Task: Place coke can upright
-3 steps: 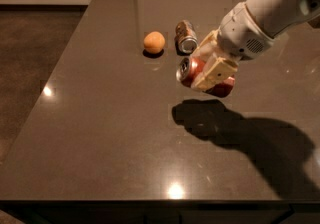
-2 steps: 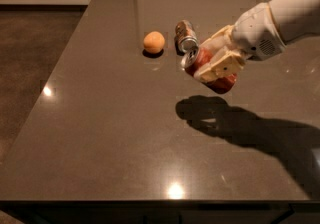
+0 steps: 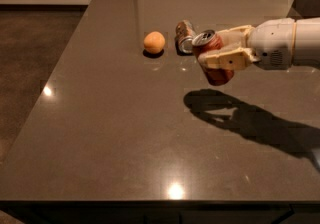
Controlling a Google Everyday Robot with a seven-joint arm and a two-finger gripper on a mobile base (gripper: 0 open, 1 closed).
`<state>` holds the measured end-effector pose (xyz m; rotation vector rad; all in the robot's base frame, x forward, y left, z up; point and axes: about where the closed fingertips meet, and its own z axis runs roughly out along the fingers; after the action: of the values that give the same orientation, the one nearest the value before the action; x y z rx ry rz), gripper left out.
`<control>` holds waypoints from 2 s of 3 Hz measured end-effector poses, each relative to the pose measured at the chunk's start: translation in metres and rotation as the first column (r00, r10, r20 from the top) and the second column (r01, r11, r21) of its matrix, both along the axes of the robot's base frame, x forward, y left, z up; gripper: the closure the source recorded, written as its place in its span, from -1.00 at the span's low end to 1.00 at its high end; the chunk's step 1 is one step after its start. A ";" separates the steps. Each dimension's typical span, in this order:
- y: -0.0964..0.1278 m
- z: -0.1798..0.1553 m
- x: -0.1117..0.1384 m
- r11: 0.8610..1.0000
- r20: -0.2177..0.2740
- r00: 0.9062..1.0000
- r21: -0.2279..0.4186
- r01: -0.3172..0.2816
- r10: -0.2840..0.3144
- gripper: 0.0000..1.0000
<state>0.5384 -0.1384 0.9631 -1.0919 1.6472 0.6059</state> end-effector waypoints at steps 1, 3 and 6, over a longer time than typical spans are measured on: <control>-0.008 0.004 0.008 0.981 -0.001 0.995 0.169 0.099 -0.100 1.00; -0.011 -0.008 0.011 0.900 -0.046 0.983 0.396 0.181 -0.178 1.00; 0.005 -0.029 0.010 0.884 0.031 0.982 0.442 0.154 -0.186 0.25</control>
Offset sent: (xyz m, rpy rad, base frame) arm 0.0145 -0.0265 -0.0105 0.4902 0.0307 -0.2474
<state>0.5483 -0.1337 0.9339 -0.6244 1.4306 0.7664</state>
